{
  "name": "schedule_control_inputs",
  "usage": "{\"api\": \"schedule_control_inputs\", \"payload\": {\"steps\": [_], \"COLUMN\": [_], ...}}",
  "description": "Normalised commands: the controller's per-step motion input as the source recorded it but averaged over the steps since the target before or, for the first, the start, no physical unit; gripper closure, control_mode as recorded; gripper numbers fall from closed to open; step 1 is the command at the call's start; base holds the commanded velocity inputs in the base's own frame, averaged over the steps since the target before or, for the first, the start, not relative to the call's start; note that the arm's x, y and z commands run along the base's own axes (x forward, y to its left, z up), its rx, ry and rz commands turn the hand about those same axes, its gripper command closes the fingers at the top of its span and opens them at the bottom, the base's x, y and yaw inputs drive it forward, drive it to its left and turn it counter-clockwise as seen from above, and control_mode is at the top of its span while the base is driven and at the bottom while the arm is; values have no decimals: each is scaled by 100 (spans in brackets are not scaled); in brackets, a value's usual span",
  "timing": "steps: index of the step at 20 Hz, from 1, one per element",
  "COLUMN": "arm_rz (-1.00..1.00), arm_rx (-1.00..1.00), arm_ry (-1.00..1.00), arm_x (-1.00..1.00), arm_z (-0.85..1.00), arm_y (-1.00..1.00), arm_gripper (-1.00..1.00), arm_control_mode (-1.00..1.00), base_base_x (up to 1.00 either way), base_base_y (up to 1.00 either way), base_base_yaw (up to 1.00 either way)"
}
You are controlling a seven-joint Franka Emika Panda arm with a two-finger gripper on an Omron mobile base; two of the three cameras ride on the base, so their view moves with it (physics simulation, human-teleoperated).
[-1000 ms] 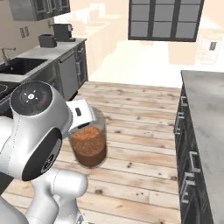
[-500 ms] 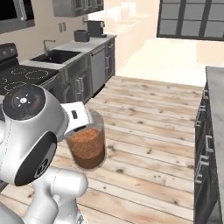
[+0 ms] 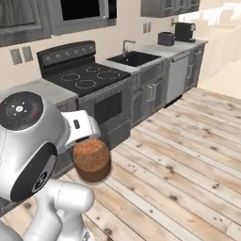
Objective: Pick the jar and jar from the dining table and place them in the open cabinet. Close the cabinet after placing the objects.
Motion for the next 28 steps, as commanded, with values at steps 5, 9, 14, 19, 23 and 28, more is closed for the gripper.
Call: {"api": "schedule_control_inputs", "payload": {"steps": [5, 9, 14, 19, 23, 28], "arm_rz": [0, 0, 0, 0, 0, 0], "arm_rx": [0, 0, 0, 0, 0, 0], "arm_ry": [0, 0, 0, 0, 0, 0], "arm_x": [0, 0, 0, 0, 0, 0], "arm_z": [0, 0, 0, 0, 0, 0], "arm_y": [0, 0, 0, 0, 0, 0], "arm_gripper": [100, 100, 100, 100, 100, 100], "arm_control_mode": [100, 100, 100, 100, 100, 100], "base_base_x": [-16, -17, -14, -17, -18, -18], "base_base_y": [25, 21, 13, 3, 0, 0], "base_base_yaw": [70, 71, 68, 59, 49, 38]}}
